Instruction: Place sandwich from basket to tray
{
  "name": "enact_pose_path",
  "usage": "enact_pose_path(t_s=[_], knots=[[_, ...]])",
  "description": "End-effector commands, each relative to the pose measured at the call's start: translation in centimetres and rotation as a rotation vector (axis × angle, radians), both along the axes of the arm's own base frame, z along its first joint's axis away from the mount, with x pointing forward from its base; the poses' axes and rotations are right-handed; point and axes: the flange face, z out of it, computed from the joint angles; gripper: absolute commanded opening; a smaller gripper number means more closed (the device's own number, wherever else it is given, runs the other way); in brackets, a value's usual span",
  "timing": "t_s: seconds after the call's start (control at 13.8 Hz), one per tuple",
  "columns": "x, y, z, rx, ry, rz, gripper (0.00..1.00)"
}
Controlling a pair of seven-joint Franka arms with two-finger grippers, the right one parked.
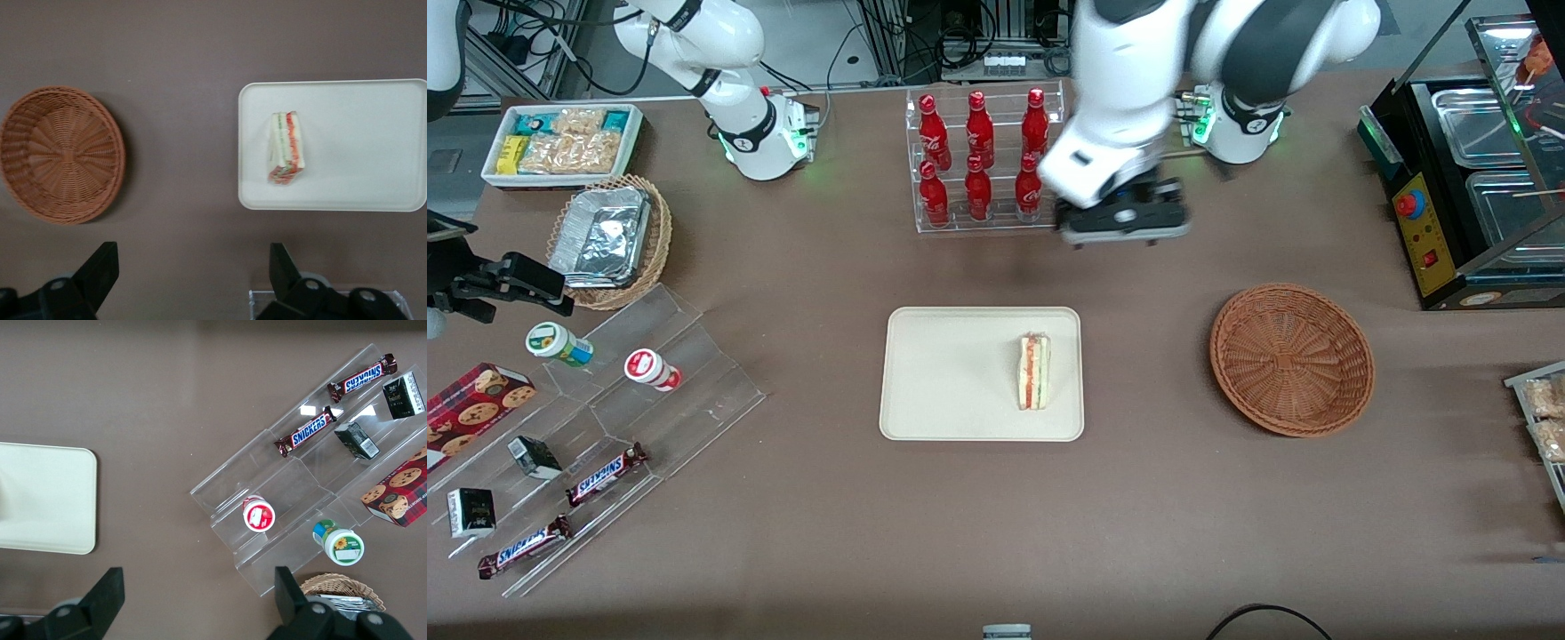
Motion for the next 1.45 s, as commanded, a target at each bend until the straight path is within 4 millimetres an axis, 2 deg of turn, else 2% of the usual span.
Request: enact_pose_path(t_s=[0.0, 0.22, 0.36, 0.58, 0.73, 1.02, 1.38], knots=[[-0.4, 6.0, 3.8, -0.042, 0.030, -0.052, 1.00], [1.6, 14.0, 5.8, -0.084, 0.065, -0.113, 1.00], [2.8, 19.1, 6.0, -0.094, 0.093, -0.119, 1.00], [4.3, 25.9, 6.0, -0.097, 0.095, -0.121, 1.00], [4.8, 29.2, 6.1, -0.110, 0.091, -0.099, 1.00], [5.5, 33.9, 6.1, -0.132, 0.079, -0.007, 1.00], [5.3, 33.5, 6.5, -0.132, 0.079, -0.014, 1.00]])
